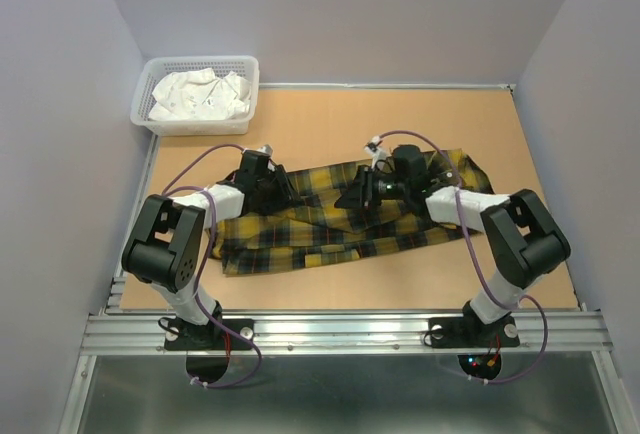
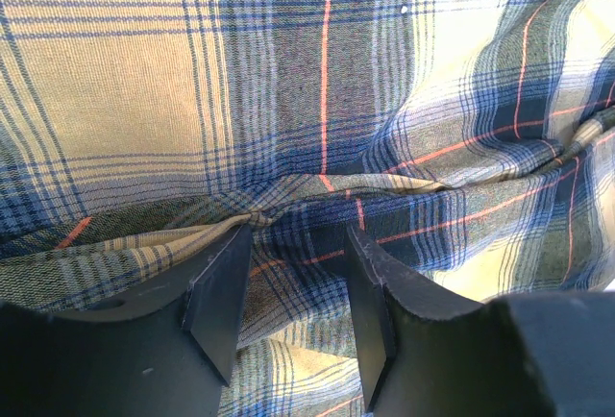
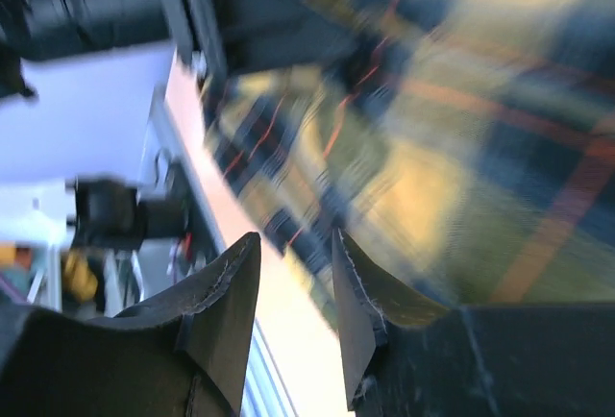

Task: Fold and stack the long sleeve shirts
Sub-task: Fold the shirt

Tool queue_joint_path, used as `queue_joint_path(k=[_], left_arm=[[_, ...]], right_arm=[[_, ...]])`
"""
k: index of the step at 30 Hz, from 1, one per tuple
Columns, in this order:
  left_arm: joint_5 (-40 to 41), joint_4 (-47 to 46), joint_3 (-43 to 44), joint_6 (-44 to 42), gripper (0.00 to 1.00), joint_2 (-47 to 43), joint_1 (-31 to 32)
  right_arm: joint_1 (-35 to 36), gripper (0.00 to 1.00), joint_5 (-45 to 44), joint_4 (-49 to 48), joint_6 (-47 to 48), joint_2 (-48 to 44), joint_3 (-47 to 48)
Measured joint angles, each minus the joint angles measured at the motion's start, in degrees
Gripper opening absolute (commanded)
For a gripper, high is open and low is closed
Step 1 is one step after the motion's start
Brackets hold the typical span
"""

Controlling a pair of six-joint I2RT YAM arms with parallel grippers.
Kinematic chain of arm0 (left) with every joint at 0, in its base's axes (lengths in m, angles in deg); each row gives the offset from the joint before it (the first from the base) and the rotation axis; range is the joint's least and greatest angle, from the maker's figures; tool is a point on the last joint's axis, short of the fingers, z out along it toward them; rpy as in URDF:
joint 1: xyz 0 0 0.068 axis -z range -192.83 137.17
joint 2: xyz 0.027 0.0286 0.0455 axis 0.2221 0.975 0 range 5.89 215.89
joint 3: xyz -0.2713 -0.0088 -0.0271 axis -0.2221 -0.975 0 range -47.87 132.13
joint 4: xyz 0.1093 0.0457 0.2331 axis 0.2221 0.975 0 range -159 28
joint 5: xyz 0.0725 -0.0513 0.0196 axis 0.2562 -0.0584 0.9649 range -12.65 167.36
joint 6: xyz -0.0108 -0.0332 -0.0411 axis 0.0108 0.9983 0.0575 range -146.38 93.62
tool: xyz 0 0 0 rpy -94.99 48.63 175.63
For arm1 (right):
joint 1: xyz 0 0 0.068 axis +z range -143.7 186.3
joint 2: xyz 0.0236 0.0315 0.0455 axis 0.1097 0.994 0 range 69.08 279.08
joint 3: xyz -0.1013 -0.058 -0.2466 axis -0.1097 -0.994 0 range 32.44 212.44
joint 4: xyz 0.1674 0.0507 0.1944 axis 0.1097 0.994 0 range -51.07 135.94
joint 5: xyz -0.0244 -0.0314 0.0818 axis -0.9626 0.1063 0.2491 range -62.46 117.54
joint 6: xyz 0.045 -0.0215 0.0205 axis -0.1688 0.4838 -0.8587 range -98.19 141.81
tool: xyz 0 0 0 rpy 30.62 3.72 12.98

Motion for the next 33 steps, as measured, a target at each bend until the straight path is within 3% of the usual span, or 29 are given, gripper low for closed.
queue_joint_path(k=[4, 10, 16, 24, 29, 33], left_arm=[[0.13, 0.42, 0.22, 0.04, 0.54, 0.15, -0.87], [-0.37, 0.37, 0.31, 0.39, 0.52, 0.55, -3.45], [-1.18, 0.5, 0.39, 0.83, 0.54, 0.72, -4.42], [1.73, 5.55, 1.01, -0.52, 0.79, -3.21, -4.94], [4.07, 6.62, 1.01, -1.49, 0.81, -9.73, -3.61], [3.56, 3.74, 1.03, -1.99, 0.75, -11.58, 1.64]], right_arm=[[4.24, 0.39, 0.79, -2.51, -0.98, 5.07, -0.52], [-0.28, 0.37, 1.03, -7.32, -2.16, 12.2, -7.17], [-5.57, 0.37, 2.89, -7.91, -1.99, 8.02, -11.58], [-6.4, 0.37, -1.29, 0.85, 1.25, -5.42, -8.48], [-6.4, 0.37, -0.55, 0.33, 1.57, -1.55, -3.41], [-6.4, 0.37, -0.39, -0.04, 1.6, 3.34, -2.93]])
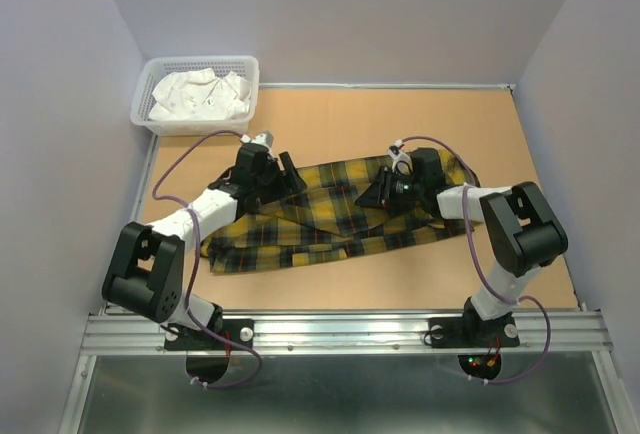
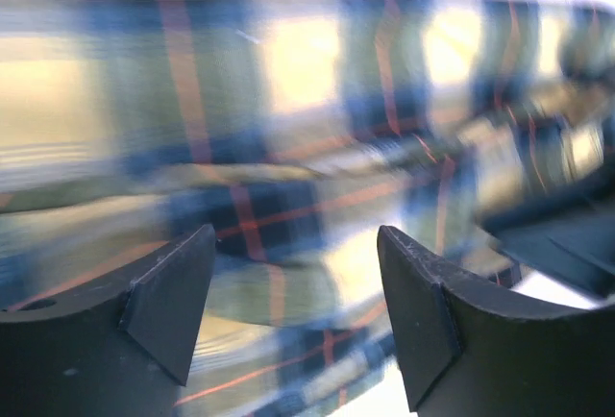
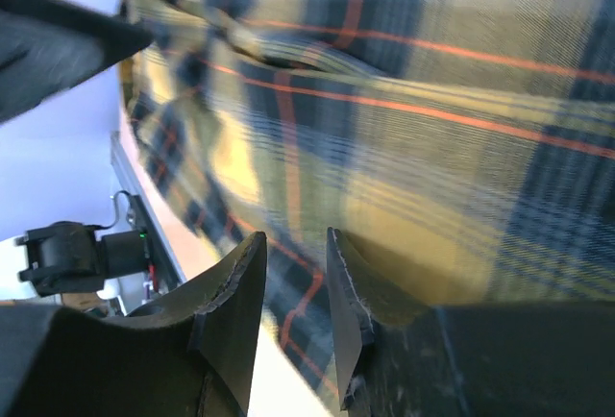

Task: Fold and stack the long sleeve shirts
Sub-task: Fold the shirt

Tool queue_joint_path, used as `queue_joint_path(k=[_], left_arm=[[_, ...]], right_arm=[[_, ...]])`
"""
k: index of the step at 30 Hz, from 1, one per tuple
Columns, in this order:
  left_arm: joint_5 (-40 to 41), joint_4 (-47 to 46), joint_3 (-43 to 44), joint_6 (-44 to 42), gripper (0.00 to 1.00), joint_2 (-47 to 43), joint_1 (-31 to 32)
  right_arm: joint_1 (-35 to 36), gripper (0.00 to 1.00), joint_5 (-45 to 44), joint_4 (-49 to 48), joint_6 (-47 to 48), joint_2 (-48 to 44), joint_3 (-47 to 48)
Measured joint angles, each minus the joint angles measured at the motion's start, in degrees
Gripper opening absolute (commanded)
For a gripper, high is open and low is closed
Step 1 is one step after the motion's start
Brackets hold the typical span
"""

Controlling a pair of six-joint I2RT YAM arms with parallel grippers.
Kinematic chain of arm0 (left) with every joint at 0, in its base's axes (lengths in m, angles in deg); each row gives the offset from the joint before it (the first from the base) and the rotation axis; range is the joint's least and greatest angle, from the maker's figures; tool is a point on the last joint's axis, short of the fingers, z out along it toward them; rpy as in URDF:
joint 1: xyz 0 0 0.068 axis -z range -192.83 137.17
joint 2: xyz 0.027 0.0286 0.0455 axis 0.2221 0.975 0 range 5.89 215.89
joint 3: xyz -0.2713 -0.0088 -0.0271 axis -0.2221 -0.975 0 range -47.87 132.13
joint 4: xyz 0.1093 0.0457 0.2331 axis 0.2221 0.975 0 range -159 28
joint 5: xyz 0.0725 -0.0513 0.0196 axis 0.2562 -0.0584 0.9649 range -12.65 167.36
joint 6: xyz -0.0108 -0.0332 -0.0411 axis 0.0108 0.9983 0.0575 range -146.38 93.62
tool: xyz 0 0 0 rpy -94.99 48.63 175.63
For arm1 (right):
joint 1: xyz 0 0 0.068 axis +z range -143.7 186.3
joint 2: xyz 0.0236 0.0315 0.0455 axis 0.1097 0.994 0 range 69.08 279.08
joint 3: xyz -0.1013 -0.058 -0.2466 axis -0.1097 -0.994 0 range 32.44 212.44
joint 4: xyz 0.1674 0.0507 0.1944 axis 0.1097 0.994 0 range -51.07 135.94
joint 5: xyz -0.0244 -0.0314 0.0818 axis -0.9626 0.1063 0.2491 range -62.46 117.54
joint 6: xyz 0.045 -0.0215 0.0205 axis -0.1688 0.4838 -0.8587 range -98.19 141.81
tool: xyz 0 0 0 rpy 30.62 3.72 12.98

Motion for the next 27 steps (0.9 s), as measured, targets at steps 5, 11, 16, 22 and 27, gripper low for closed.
queue_joint_path(k=[5, 11, 16, 22, 27], left_arm=[[-2.62, -3.3, 0.0, 0.52, 0.68, 6.32, 4.31], [-4.59, -5.81, 1.55, 2.73, 0.65, 14.27, 2.56], [-7.04, -7.43, 0.59, 4.76, 0.65, 14.58, 0.26], [-7.91, -7.65, 0.22, 4.98, 0.7, 14.25, -0.87], [-5.35, -3.5, 0.26, 3.69, 0.75, 11.47, -1.25]], right_arm=[[-0.31, 0.37, 0.0, -0.61, 0.42, 4.57, 0.0], [-5.88, 0.36, 0.11, -3.39, 0.87, 7.65, -0.74], [-14.86, 0.36, -1.44, -5.49, 0.55, 5.97, -4.33], [-22.47, 0.36, -7.72, -5.07, 0.24, -0.74, -7.41], [-23.04, 0.36, -8.83, -4.52, 0.22, -7.8, -7.3]])
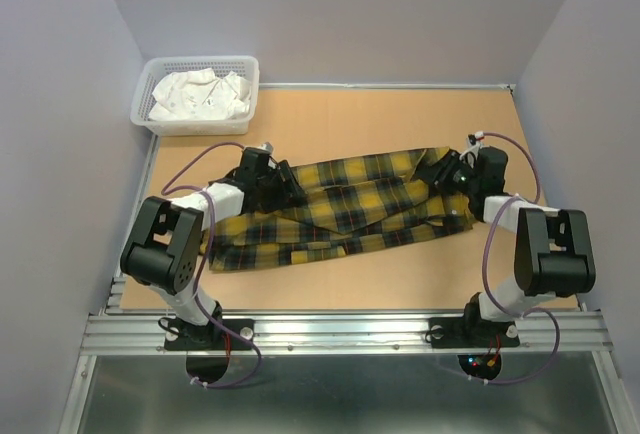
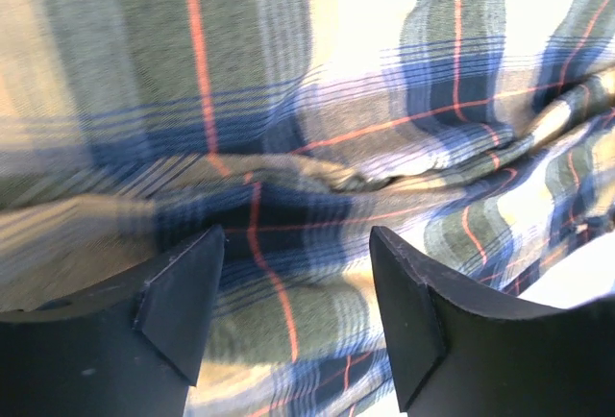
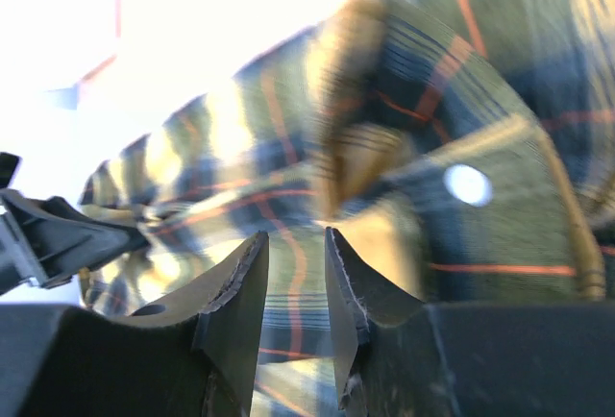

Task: Fold and stack the long sleeve shirts
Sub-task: Fold the shirt

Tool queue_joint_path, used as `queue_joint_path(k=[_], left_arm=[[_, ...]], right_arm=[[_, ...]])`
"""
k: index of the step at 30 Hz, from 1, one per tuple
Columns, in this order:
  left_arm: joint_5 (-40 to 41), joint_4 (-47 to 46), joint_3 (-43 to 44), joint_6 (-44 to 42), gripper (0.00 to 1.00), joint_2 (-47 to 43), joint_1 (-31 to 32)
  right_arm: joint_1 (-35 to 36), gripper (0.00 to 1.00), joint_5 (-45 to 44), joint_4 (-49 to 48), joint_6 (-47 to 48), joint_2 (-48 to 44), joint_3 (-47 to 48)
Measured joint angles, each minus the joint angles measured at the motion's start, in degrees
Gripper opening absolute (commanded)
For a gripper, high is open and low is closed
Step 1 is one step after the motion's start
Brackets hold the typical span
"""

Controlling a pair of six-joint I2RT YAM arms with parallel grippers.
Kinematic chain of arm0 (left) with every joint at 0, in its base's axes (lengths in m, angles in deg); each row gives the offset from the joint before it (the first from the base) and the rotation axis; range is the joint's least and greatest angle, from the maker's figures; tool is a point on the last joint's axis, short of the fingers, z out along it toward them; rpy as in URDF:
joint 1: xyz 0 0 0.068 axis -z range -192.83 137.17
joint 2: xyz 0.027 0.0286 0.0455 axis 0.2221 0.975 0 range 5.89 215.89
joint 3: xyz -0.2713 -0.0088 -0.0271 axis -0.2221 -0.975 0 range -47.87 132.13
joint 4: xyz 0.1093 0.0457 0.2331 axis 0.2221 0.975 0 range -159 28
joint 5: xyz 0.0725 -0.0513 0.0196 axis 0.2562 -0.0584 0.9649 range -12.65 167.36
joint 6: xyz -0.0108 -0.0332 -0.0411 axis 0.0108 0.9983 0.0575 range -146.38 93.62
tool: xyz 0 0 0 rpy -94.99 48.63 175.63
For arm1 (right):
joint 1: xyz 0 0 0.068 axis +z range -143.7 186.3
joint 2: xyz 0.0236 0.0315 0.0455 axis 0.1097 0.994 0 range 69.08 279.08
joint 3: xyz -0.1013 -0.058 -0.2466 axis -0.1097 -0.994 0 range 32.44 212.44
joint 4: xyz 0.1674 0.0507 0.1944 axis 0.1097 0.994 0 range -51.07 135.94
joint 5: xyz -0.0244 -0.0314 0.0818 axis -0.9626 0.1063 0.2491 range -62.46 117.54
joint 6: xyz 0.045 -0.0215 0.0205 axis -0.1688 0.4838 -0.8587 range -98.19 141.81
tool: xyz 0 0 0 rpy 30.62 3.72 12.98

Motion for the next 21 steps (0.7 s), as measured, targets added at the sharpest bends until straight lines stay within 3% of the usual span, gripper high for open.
queue_joint_path(k=[5, 10, 15, 21], left_arm=[[4.48, 5.79, 0.5, -0.48, 0.76, -4.61, -0.5], [9.25, 7.65, 0.94, -0.44, 0.76, -7.41, -0.92], [12.22, 8.5, 0.94, 0.04, 0.76, -6.73, -2.03], [13.51, 8.09, 0.04, 1.55, 0.76, -3.3, -4.76]], right_arm=[[1.14, 0.36, 0.17, 0.85, -0.68, -2.69, 4.07], [5.16, 0.36, -1.18, 1.14, -1.01, 1.05, 11.47], [10.88, 0.34, -8.74, 2.64, -1.09, 6.86, 16.81], [10.64, 0.31, -20.5, 5.44, -2.01, 8.15, 15.65]])
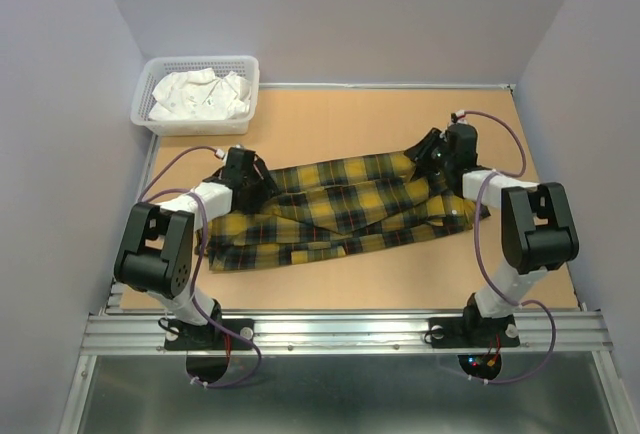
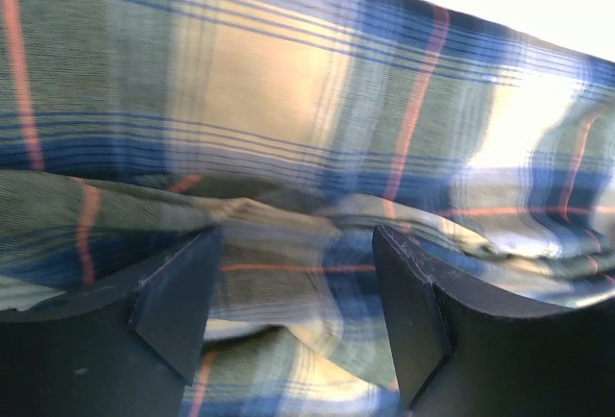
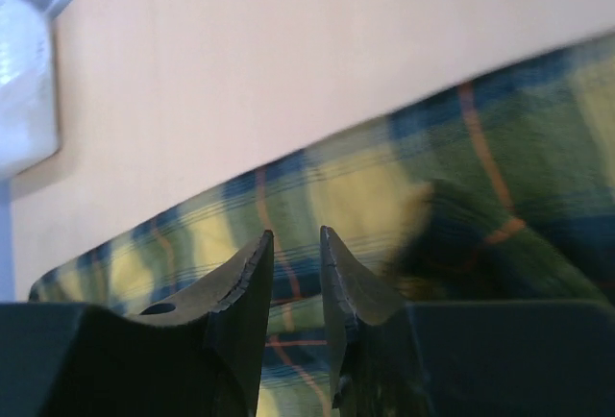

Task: Fold and stack the long sleeve shirts
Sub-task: Fold the shirt

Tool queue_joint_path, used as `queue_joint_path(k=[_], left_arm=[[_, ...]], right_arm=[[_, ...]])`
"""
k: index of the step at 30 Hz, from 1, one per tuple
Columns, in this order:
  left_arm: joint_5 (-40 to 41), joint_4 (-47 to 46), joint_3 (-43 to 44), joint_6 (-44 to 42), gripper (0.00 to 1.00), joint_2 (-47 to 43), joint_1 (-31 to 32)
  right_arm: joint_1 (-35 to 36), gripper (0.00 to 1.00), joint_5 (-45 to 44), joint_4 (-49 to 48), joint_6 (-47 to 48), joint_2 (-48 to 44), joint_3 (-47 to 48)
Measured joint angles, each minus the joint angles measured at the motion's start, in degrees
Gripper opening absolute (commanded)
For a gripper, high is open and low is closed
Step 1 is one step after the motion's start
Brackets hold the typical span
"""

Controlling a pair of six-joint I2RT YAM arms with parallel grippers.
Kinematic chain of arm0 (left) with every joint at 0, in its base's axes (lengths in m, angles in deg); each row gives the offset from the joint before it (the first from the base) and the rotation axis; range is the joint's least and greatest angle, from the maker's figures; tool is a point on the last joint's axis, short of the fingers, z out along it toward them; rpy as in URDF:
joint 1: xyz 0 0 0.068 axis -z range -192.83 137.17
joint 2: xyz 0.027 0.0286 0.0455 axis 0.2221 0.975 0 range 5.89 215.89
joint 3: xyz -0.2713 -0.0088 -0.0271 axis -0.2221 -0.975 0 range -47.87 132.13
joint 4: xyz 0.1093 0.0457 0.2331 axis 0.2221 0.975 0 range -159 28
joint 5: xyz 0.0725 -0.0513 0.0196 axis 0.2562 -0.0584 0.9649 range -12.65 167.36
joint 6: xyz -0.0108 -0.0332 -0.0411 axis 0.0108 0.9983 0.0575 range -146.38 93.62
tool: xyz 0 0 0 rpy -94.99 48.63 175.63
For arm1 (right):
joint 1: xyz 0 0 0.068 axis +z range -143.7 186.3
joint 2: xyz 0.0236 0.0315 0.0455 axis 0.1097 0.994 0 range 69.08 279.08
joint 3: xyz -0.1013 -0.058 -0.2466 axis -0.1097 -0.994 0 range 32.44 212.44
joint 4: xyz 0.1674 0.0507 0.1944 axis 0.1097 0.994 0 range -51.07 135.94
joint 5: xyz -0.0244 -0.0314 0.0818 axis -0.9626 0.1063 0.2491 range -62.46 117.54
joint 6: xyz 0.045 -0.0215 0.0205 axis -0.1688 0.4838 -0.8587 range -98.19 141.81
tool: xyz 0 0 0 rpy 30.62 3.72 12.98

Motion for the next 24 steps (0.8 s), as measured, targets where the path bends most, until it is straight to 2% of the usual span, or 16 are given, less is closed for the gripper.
queue_joint_path(k=[5, 11, 19, 23, 24], left_arm=[[-0.81, -3.08, -1.92, 1.66, 0.76, -0.28, -1.79], [-1.64, -3.96, -3.26, 2.34, 0.77, -1.49, -2.99], [3.02, 5.4, -3.52, 1.68, 0.88, -9.29, -3.63], [6.54, 9.07, -3.52, 1.75, 0.9, -15.02, -3.63], [7.28, 9.57, -3.54, 1.86, 0.9, -15.65, -3.63]], right_arm=[[-4.24, 0.31, -5.62, 0.9, -1.05, -0.11, -5.31], [-7.43, 0.32, -9.68, 8.17, -1.18, -2.34, -7.04], [-7.1, 0.32, -10.73, 19.61, 3.45, -10.99, -4.09], [-3.17, 0.41, -10.69, 25.03, 8.09, -11.65, 1.09], [-1.42, 0.47, -10.78, 26.29, 9.03, -11.63, 2.16]])
